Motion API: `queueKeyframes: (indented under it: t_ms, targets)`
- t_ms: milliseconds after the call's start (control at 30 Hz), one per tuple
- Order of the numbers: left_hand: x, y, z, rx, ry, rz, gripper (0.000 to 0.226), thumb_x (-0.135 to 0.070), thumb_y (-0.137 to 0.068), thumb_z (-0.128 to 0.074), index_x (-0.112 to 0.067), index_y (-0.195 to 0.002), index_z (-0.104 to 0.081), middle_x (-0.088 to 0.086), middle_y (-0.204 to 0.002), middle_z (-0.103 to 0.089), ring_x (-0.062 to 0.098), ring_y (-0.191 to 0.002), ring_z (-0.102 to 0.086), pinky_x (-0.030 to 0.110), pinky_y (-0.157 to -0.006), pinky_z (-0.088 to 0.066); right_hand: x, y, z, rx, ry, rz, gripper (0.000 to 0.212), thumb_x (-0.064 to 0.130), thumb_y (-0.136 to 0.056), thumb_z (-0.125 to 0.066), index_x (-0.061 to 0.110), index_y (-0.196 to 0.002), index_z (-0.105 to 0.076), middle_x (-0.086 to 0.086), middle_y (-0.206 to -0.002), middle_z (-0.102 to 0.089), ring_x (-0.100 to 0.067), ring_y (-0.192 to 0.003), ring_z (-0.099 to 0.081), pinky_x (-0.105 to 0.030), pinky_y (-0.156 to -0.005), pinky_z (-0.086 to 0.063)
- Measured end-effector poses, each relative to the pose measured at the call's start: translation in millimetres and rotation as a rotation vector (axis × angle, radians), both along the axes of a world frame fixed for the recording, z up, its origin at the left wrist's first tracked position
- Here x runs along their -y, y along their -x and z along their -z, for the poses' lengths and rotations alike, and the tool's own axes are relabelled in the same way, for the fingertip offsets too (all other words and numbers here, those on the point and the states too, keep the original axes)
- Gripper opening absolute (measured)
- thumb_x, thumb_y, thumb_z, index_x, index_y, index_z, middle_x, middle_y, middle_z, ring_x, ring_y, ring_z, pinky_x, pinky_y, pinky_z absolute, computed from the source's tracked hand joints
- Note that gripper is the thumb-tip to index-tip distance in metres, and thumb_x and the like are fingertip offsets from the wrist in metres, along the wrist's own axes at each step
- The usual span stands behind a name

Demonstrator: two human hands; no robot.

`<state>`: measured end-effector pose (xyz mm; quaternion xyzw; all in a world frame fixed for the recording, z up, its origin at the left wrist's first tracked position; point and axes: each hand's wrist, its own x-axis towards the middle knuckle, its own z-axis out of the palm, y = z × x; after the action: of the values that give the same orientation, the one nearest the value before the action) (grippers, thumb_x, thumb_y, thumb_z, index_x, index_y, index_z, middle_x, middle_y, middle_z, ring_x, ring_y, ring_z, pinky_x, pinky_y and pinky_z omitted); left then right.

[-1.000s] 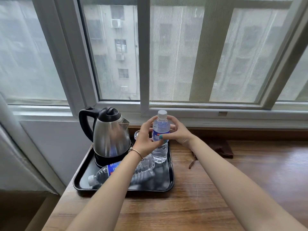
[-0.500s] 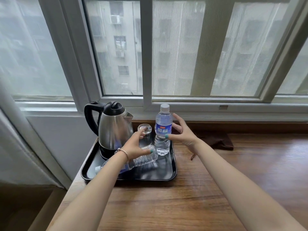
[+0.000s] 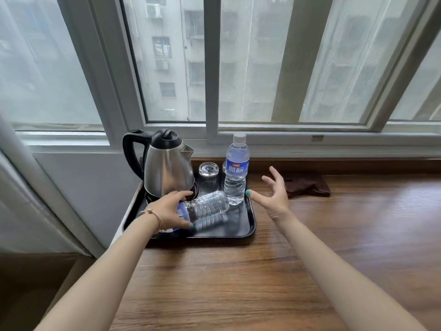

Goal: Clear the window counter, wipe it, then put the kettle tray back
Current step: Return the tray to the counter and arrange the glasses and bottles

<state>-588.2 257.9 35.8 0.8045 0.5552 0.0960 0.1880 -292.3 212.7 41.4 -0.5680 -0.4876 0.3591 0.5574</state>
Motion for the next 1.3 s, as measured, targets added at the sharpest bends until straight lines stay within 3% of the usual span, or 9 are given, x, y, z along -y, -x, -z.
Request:
queueKeyframes:
  t_ms: [100,200,267,367,533,767,1000,1200,1300]
  targets:
    - [2,16,-1,0.057,0.023,-0.011,0.093,-0.036,-0.064,-0.085,-0.027,-0.143,-0.038,-0.003,-0.122,-0.051,0.009,-0.103,-0.053,0.019,-0.094,-0.042,15,24,12,0.216,-0.232,0.132,0.081,0.024,-0.065,-0.087,0.034,-0.134,-0.046,0.01,-0.123,-0.053,-0.013,-0.117,-0.048,-0.025,-0.102,-0.034]
    - [9,27,0,0.114,0.071,-0.018,0.091,-0.033,-0.063,-0.087,-0.027,-0.141,-0.04,-0.002,-0.122,-0.052,0.008,-0.097,-0.058,0.018,-0.086,-0.046,21,61,11,0.286,-0.357,-0.042,0.067,0.017,-0.066,-0.086,0.03,-0.125,-0.056,0.012,-0.115,-0.057,-0.009,-0.107,-0.052,-0.017,-0.092,-0.039]
    - [14,31,3,0.163,0.075,-0.035,0.089,-0.029,-0.064,-0.087,-0.025,-0.14,-0.042,-0.001,-0.124,-0.052,0.009,-0.101,-0.058,0.016,-0.088,-0.044,13,81,10,0.36,-0.342,-0.244,0.063,0.015,-0.067,-0.086,0.03,-0.122,-0.059,0.014,-0.118,-0.057,-0.006,-0.11,-0.051,-0.025,-0.096,-0.042]
    - [24,39,7,0.225,0.074,-0.075,0.087,-0.026,-0.064,-0.087,-0.02,-0.139,-0.044,-0.003,-0.127,-0.052,0.01,-0.111,-0.055,0.022,-0.099,-0.043,-11,104,8,0.66,-0.243,-0.463,0.063,0.028,-0.066,-0.087,0.036,-0.124,-0.061,0.015,-0.124,-0.055,-0.011,-0.122,-0.043,-0.043,-0.106,-0.036]
    - [38,61,20,0.297,0.062,-0.172,0.081,-0.033,-0.065,-0.087,-0.021,-0.135,-0.048,-0.005,-0.119,-0.058,0.008,-0.107,-0.056,0.028,-0.1,-0.044,-40,127,-2,1.167,-0.062,-0.616,0.078,0.051,-0.064,-0.082,0.052,-0.133,-0.046,0.012,-0.141,-0.045,-0.015,-0.135,-0.028,-0.039,-0.107,-0.023]
    - [44,73,20,0.391,-0.01,-0.279,0.037,-0.022,-0.07,-0.084,-0.025,-0.099,-0.061,-0.007,-0.097,-0.066,0.007,-0.091,-0.06,0.015,-0.079,-0.047,-49,135,4,1.37,-0.071,-0.58,0.09,0.062,-0.057,-0.078,0.05,-0.136,-0.038,0.012,-0.131,-0.055,-0.014,-0.117,-0.043,-0.035,-0.1,-0.029]
    - [44,76,9,0.529,-0.111,-0.25,0.026,-0.01,-0.079,-0.075,-0.028,-0.087,-0.059,-0.003,-0.096,-0.066,0.017,-0.089,-0.063,0.032,-0.081,-0.054,-45,139,0,1.195,-0.075,-0.499,0.073,0.05,-0.058,-0.079,0.048,-0.124,-0.048,0.014,-0.113,-0.061,-0.011,-0.1,-0.048,-0.034,-0.095,-0.031]
    - [37,53,-23,0.756,-0.296,-0.192,0.023,-0.006,-0.087,-0.063,-0.025,-0.099,-0.06,0.0,-0.104,-0.064,0.009,-0.093,-0.063,0.019,-0.075,-0.049,-37,138,-11,0.95,-0.071,-0.408,0.07,0.051,-0.052,-0.08,0.048,-0.117,-0.051,0.012,-0.103,-0.067,-0.013,-0.099,-0.059,-0.034,-0.092,-0.04]
    - [30,37,-39,0.812,-0.408,-0.16,0.023,-0.008,-0.086,-0.066,-0.021,-0.104,-0.06,0.002,-0.109,-0.062,0.01,-0.099,-0.064,0.028,-0.082,-0.054,-31,132,-15,0.716,-0.043,-0.346,0.069,0.045,-0.049,-0.084,0.048,-0.111,-0.054,0.016,-0.099,-0.068,-0.01,-0.096,-0.063,-0.035,-0.089,-0.046]
